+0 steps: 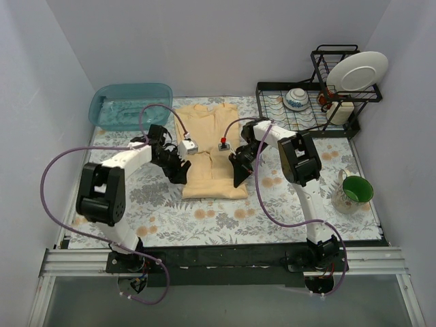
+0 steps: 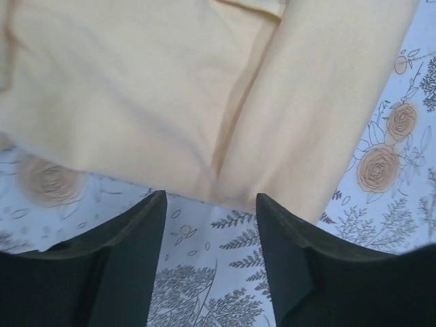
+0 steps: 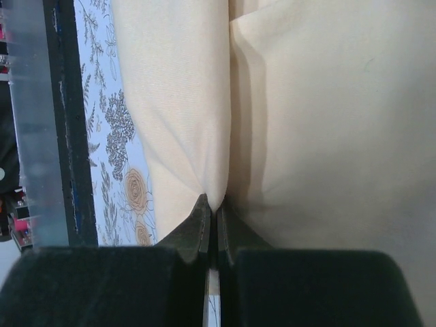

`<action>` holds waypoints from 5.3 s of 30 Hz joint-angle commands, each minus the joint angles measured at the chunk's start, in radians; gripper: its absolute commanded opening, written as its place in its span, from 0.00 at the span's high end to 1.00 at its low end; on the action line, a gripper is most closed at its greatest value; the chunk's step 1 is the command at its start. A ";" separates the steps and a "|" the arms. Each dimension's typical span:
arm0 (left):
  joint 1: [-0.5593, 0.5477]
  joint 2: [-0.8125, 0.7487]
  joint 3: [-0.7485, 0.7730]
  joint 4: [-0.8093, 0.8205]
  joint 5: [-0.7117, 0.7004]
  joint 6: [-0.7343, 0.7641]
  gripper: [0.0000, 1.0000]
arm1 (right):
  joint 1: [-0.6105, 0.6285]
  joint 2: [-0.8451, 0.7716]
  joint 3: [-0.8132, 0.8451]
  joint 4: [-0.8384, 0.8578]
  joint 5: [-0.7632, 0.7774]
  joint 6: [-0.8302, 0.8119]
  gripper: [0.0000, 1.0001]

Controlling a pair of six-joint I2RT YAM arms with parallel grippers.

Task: Roll the t-shirts
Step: Roll the T-shirt to the center of the board.

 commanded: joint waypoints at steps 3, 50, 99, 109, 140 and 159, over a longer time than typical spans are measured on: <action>-0.050 -0.370 -0.220 0.165 0.017 0.085 0.35 | -0.008 0.013 -0.010 0.059 0.055 0.027 0.99; -0.196 -0.115 -0.139 0.028 0.160 0.069 0.99 | 0.272 -1.083 -1.169 1.321 0.432 -0.055 0.37; -0.127 -0.319 -0.478 0.528 0.039 0.078 0.44 | 0.265 -0.711 -0.882 1.210 0.454 0.148 0.99; -0.136 -0.230 -0.316 0.283 0.086 0.119 0.96 | 0.233 -0.712 -0.841 1.017 0.361 0.117 0.99; -0.092 0.245 0.113 -0.415 0.255 0.181 1.00 | 0.018 -0.186 -0.272 -0.027 0.044 -0.288 0.99; 0.011 0.204 0.171 -0.458 0.207 0.191 0.60 | 0.018 0.016 -0.128 -0.031 0.098 -0.176 0.99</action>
